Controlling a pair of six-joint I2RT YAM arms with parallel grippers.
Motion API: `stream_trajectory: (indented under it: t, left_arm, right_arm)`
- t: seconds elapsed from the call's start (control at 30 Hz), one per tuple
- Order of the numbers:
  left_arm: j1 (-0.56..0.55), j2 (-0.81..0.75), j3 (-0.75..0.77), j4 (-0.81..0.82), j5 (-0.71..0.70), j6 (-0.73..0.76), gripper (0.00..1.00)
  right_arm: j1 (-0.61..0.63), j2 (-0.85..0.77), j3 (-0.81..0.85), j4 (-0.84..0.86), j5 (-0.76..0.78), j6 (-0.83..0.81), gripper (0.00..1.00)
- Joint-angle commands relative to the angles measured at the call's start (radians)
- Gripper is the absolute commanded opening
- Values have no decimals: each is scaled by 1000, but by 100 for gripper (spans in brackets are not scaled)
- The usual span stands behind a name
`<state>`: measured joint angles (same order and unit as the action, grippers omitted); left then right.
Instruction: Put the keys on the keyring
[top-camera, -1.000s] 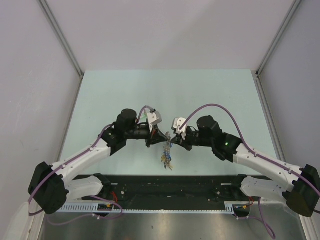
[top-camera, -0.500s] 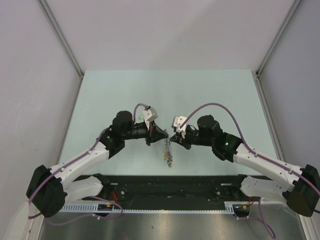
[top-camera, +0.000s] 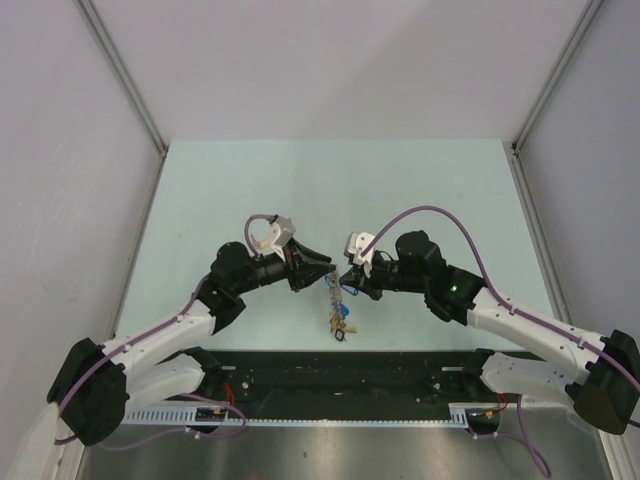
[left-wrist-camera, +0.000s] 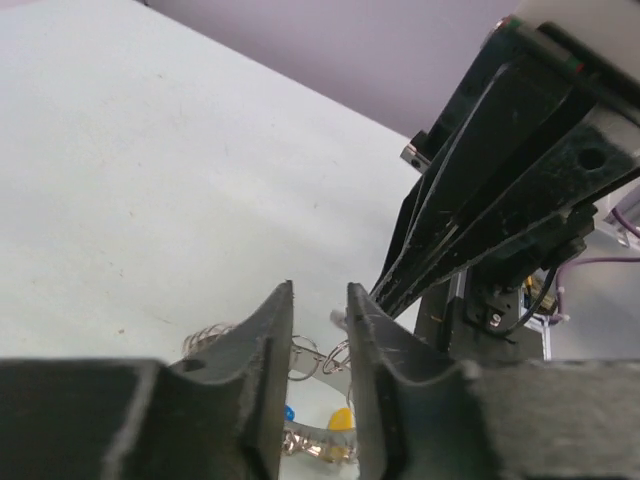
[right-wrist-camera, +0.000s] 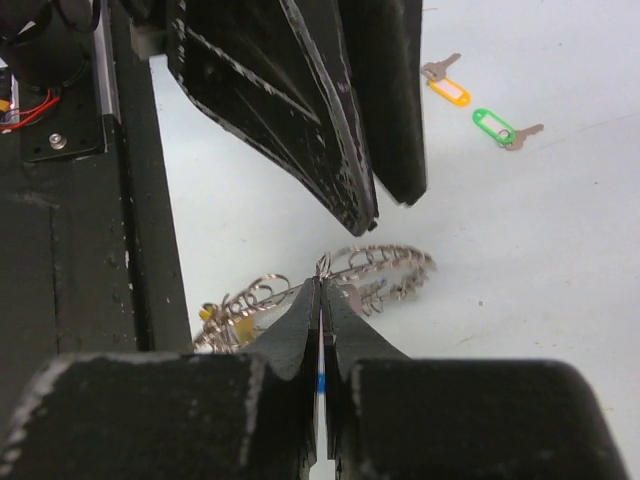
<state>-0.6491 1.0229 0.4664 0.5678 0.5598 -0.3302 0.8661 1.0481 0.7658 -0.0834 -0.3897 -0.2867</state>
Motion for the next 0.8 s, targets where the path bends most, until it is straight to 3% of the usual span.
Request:
stream_trajectory:
  t: [0.0,0.2,0.33,0.5,0.53,0.77]
  left_arm:
    - [8,-73,-14,49,-58,3,39]
    - [34,-130,47,-170,-20,149,53]
    - [95,-74,213,-480,197,381,65]
    - [105,55,406,-831,324,673,66]
    - [103,69,423,-864,347,757,66]
    - [94,223,529,-1042,462,962,58]
  right_arm:
    - [-3,-34,10,42,-43,-22,0]
    - [-6,-33,29,-19,-60,-71,0]
    - [-10,-36,41,-58,-67,-100,0]
    - [-13,-39,47,-79,-77,-115,0]
    - [-13,-42,47,-82,-78,-115,0]
    - [-12,-45,47,-92,-81,-123,0]
